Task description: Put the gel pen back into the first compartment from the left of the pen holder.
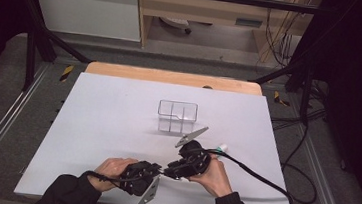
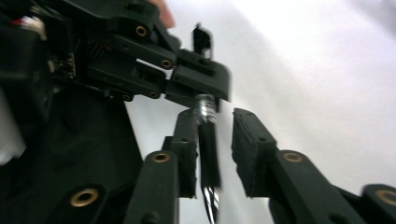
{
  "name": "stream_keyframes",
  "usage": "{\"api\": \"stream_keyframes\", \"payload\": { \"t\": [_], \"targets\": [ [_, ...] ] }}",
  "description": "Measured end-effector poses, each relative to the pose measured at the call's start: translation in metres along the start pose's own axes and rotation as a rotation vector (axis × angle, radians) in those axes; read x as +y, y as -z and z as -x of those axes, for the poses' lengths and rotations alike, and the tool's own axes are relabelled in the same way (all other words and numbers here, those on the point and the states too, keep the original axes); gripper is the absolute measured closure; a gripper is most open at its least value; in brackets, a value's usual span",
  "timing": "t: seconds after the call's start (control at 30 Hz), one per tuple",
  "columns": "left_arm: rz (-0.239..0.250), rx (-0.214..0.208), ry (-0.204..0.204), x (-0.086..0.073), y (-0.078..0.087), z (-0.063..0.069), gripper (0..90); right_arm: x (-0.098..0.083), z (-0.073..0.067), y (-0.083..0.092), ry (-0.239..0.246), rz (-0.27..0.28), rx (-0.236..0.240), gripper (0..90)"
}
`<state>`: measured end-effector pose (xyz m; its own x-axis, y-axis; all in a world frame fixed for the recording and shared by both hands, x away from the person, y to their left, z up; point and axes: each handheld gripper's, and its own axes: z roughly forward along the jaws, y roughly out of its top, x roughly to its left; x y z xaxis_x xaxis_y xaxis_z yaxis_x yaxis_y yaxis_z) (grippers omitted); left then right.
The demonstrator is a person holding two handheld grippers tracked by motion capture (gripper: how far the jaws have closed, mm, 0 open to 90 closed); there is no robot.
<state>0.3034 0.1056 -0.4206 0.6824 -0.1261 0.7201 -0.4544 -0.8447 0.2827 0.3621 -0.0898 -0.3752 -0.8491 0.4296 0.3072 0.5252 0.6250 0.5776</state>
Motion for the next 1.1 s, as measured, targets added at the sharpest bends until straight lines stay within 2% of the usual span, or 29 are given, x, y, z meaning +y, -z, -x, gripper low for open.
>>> {"api": "stream_keyframes", "payload": {
  "t": [0.1, 0.17, 0.3, 0.4, 0.5, 0.63, 0.7, 0.83, 0.93, 1.1],
  "targets": [
    [-0.013, -0.009, 0.049, -0.005, 0.001, -0.003, 78.1, -0.009, 0.005, 0.018, -0.005, 0.08, -0.051, 59.7],
    [-0.016, -0.014, 0.086, -0.008, 0.002, -0.006, 78.1, -0.015, 0.009, 0.027, -0.012, 0.113, -0.088, 54.8],
    [-0.024, -0.018, 0.183, -0.014, 0.002, -0.013, 78.1, -0.035, 0.021, 0.044, -0.014, 0.177, -0.167, 40.7],
    [-0.031, -0.018, 0.253, -0.018, 0.001, -0.02, 78.1, -0.05, 0.029, 0.051, -0.036, 0.22, -0.216, 29.7],
    [-0.042, -0.029, 0.34, -0.021, 0.001, -0.026, 78.2, -0.064, 0.037, 0.054, -0.065, 0.255, -0.253, 16.7],
    [-0.029, -0.038, 0.487, -0.026, 0.001, -0.035, 78.2, -0.082, 0.048, 0.057, -0.109, 0.262, -0.285, 8.7],
    [-0.031, -0.039, 0.542, -0.029, 0.001, -0.04, 78.2, -0.089, 0.052, 0.058, -0.125, 0.261, -0.296, 6.9],
    [-0.012, -0.037, 0.681, -0.036, 0.002, -0.05, 78.2, -0.102, 0.058, 0.059, -0.174, 0.265, -0.301, 4.6],
    [0.012, -0.034, 0.803, -0.042, 0.004, -0.059, 78.2, -0.112, 0.062, 0.06, -0.182, 0.264, -0.324, 2.8],
    [0.033, -0.022, 0.943, -0.048, 0.007, -0.07, 78.2, -0.124, 0.067, 0.061, -0.198, 0.259, -0.377, 0.6]
  ]
}}
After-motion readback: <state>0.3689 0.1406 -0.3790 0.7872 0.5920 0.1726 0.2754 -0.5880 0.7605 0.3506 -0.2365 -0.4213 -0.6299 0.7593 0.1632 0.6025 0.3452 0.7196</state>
